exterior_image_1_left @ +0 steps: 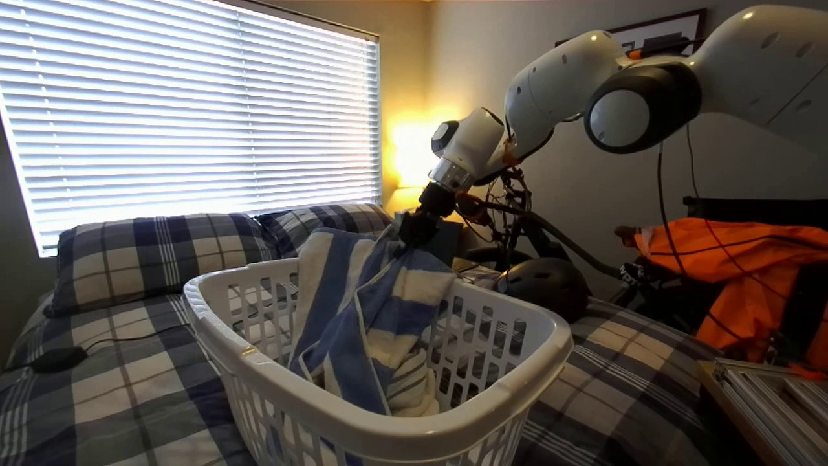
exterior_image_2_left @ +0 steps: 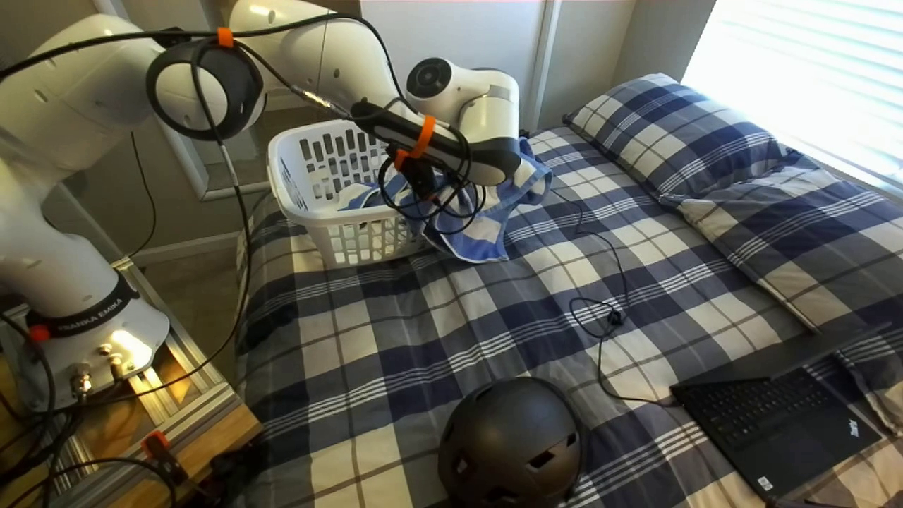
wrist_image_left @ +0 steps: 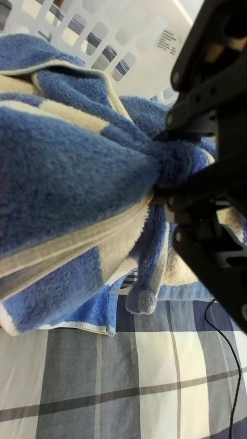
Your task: Put the white and blue towel in the basket.
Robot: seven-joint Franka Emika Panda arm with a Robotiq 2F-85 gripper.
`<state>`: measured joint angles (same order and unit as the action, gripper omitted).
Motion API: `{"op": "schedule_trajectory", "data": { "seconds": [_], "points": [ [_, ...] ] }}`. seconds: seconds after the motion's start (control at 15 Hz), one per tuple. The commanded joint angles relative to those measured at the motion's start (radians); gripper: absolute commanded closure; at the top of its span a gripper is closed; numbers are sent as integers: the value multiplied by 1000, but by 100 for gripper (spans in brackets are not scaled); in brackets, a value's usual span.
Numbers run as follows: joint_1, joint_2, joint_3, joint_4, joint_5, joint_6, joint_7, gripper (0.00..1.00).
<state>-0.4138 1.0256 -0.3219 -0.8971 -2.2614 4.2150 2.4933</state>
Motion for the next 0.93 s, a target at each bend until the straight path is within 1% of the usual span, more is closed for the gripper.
{"op": "schedule_trajectory", "data": {
  "seconds": [0.0, 0.13, 0.2, 0.27, 0.47, 0.67, 0.87],
  "points": [
    [31, -55, 20, 8, -108, 28, 61, 94],
    [48, -72, 30, 19, -136, 28, 30, 93],
    [65, -80, 21, 36, -144, 28, 20, 97],
    [80, -93, 21, 38, -150, 28, 7, 94],
    [124, -134, 35, 39, -177, 27, -41, 94],
    [168, -172, 87, 19, -209, 27, -141, 94],
    [202, -209, 179, -41, -242, 26, -228, 94]
  ]
}}
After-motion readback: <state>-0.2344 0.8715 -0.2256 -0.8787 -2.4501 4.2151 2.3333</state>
